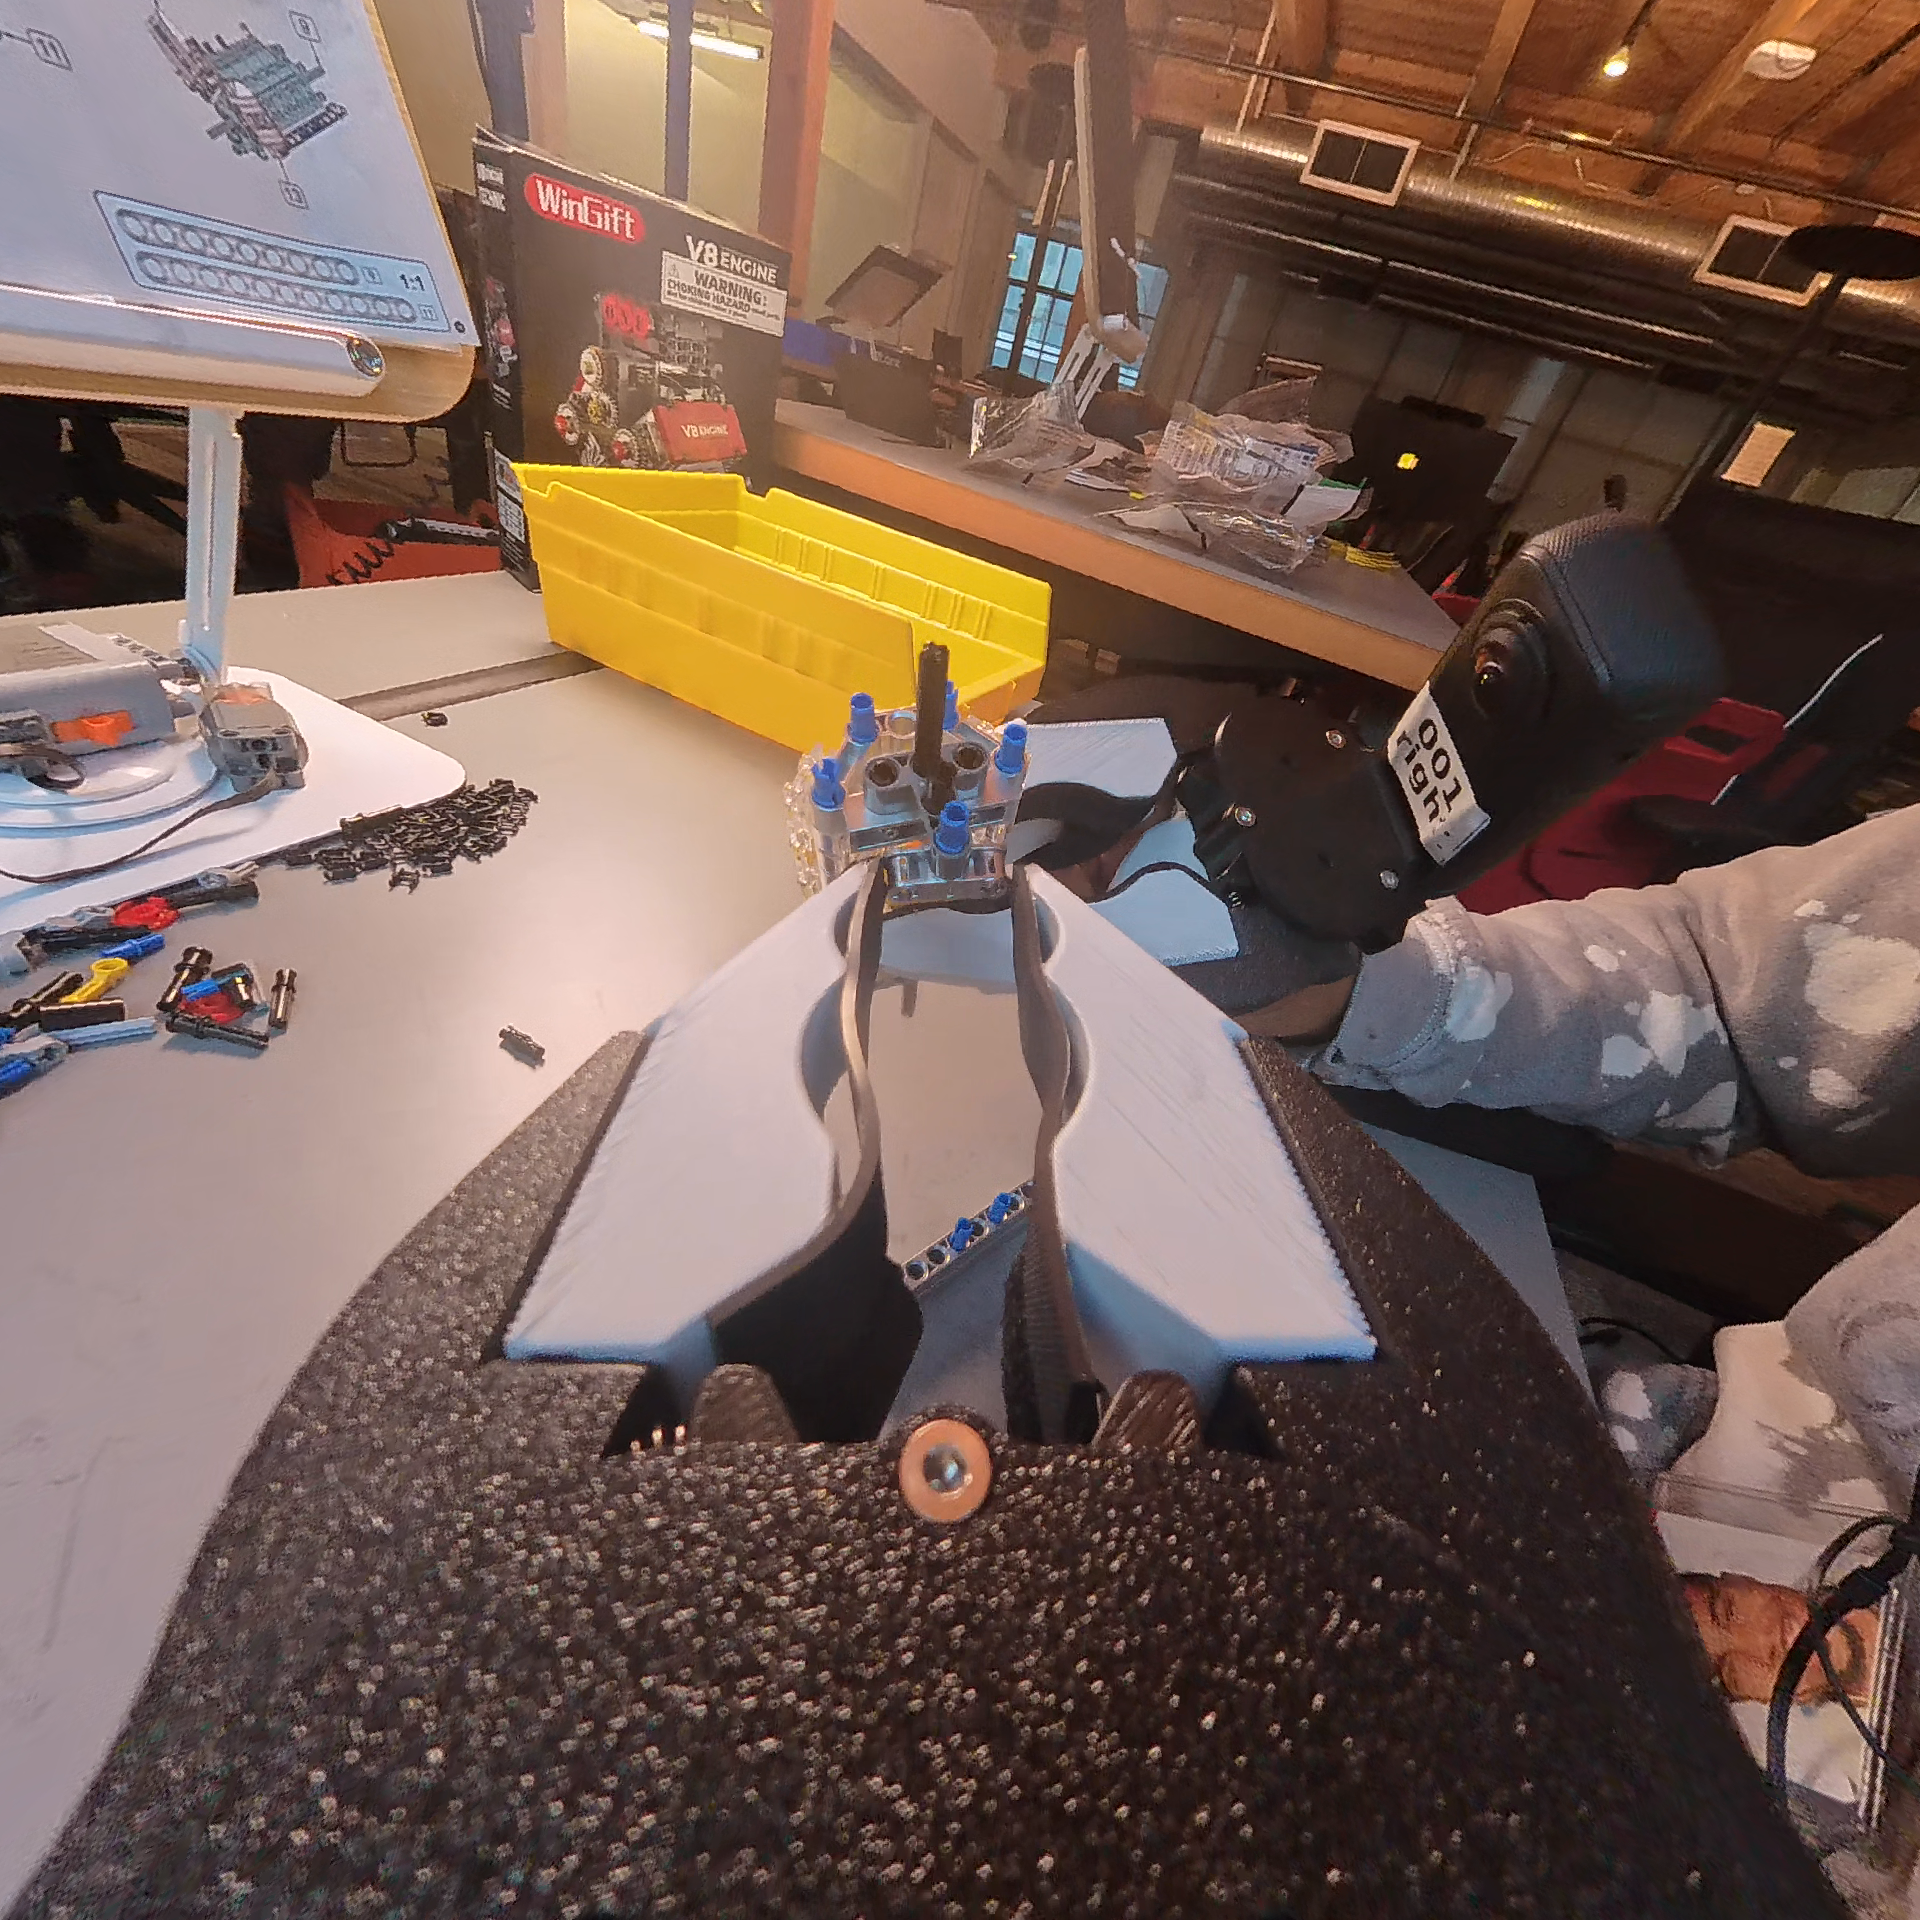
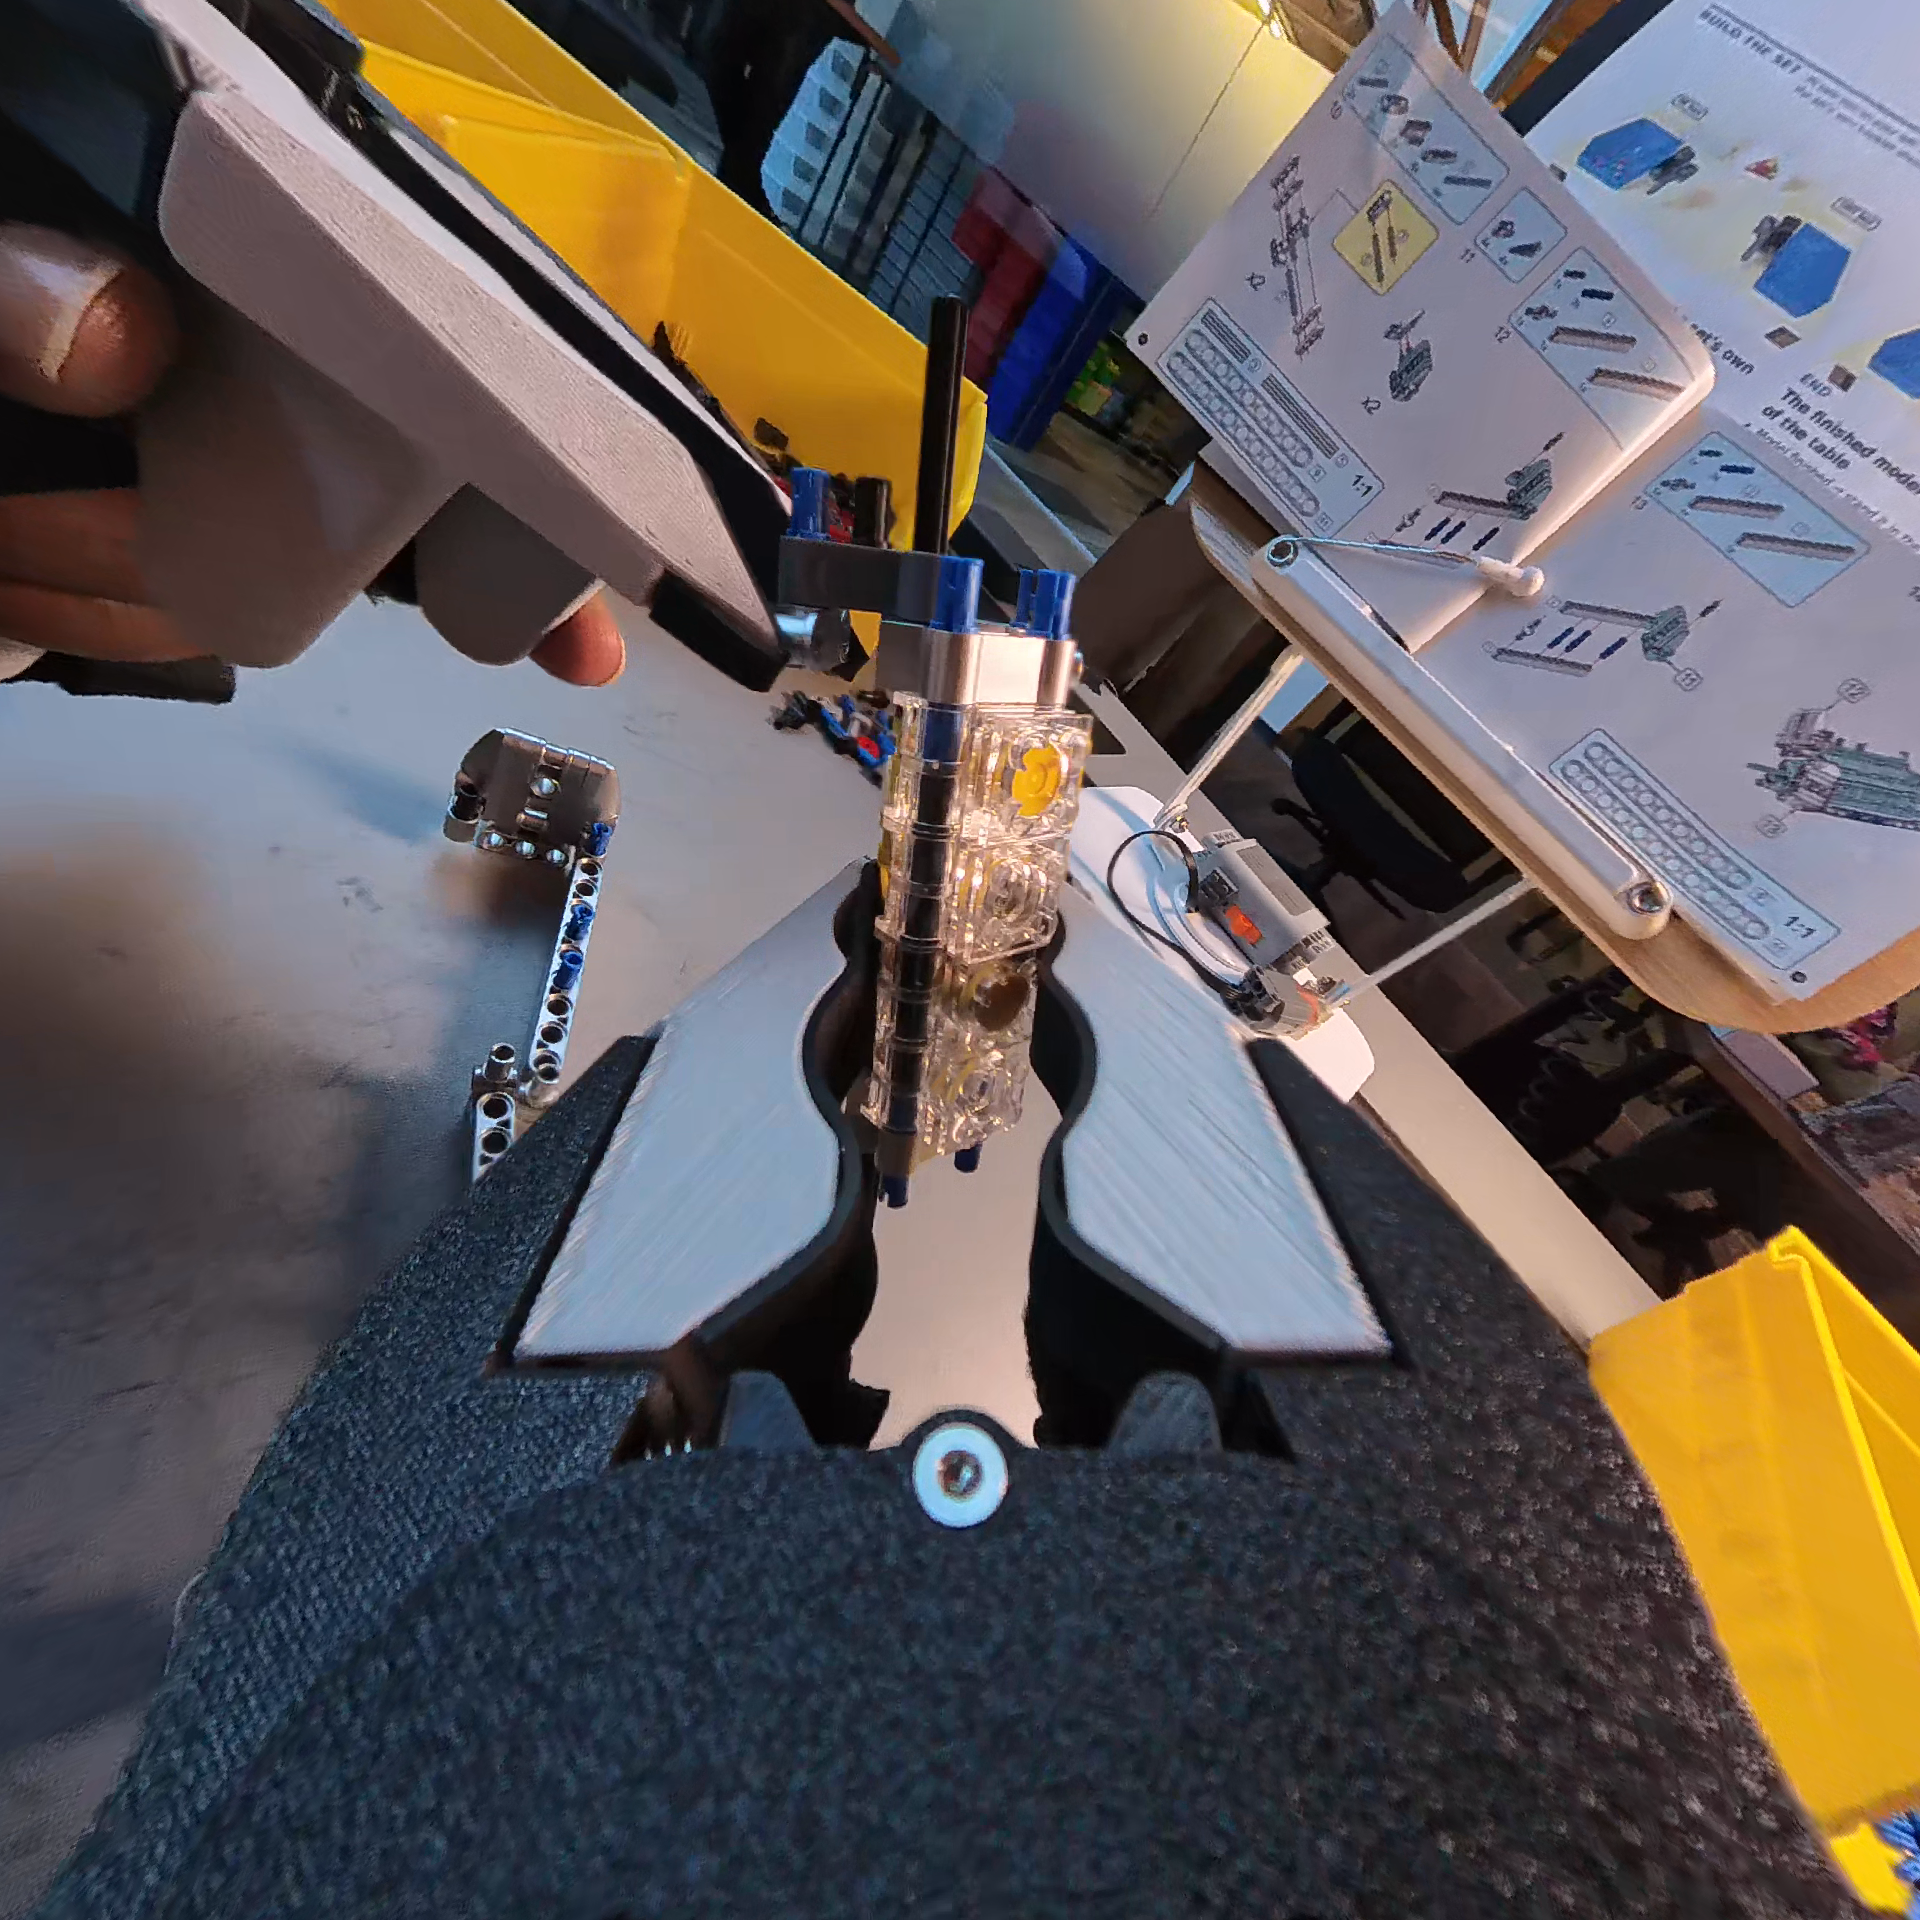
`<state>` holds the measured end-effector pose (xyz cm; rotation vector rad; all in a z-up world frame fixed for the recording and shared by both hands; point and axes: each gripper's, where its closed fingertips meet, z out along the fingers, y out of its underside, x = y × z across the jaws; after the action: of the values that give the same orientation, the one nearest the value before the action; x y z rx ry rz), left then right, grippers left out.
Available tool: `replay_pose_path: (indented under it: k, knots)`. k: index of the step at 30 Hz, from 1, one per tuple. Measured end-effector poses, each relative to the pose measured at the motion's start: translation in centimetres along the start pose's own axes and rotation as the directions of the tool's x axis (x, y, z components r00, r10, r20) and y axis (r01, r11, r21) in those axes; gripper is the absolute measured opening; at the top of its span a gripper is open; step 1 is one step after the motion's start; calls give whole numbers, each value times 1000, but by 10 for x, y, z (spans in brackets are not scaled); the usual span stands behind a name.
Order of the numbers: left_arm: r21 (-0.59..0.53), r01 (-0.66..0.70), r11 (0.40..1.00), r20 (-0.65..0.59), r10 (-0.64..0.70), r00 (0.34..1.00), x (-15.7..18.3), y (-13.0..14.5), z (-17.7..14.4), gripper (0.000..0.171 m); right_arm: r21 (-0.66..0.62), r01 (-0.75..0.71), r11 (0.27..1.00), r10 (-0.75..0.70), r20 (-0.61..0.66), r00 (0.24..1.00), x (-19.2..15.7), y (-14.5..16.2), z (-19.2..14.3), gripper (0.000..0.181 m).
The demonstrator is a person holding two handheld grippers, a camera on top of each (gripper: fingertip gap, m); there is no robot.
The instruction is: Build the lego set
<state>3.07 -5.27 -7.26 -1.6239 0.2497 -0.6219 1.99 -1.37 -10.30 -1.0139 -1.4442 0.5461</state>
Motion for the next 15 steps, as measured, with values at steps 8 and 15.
replay_pose_path:
  k: [8,15]
  knots:
    - [6,28,1000,49,-28,998,-5,1,1,21,-26,54,998,-55,-52,997,4,2,3,23]
    - [14,68,998,69,-69,995,-8,2,2,20,-40,66,997,-68,-71,995,6,3,5,23]
